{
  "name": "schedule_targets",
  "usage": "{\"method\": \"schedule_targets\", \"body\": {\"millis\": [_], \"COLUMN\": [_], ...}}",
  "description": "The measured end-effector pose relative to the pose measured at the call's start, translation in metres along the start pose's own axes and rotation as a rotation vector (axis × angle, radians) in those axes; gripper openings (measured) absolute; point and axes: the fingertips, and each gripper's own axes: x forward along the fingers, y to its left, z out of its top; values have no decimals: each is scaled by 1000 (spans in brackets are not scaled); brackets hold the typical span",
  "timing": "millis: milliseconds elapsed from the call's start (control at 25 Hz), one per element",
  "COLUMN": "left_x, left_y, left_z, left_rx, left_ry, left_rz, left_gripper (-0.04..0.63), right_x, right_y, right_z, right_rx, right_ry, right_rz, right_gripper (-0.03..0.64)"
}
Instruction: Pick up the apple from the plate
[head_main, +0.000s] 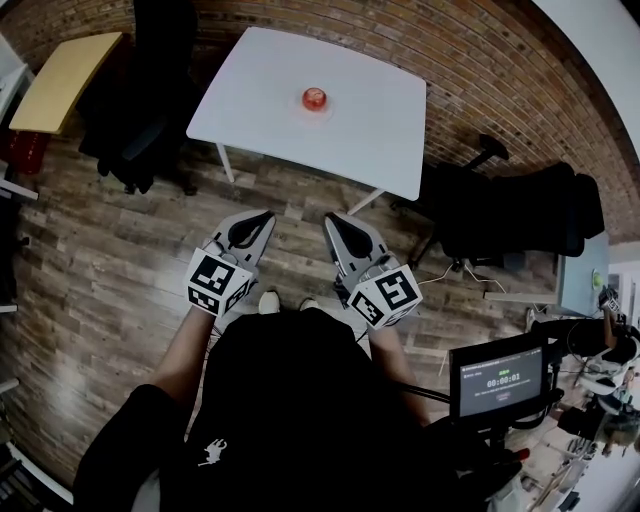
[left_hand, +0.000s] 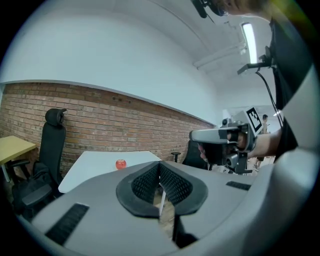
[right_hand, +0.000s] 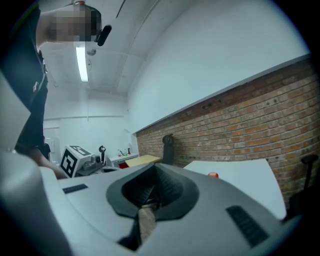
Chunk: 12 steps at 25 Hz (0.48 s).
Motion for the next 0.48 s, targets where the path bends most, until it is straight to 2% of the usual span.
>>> {"method": "schedule_targets", "body": {"millis": [480], "left_x": [-10], "left_y": [23], "left_z": [-12], "left_rx": [-23], "left_ry": [19], "left_rz": [6], "left_gripper": [5], "right_x": [21], "right_y": [6], "right_z": [-4], "right_rx": [-8], "right_ry": [37], "right_rz": [4], "right_gripper": [2]}}
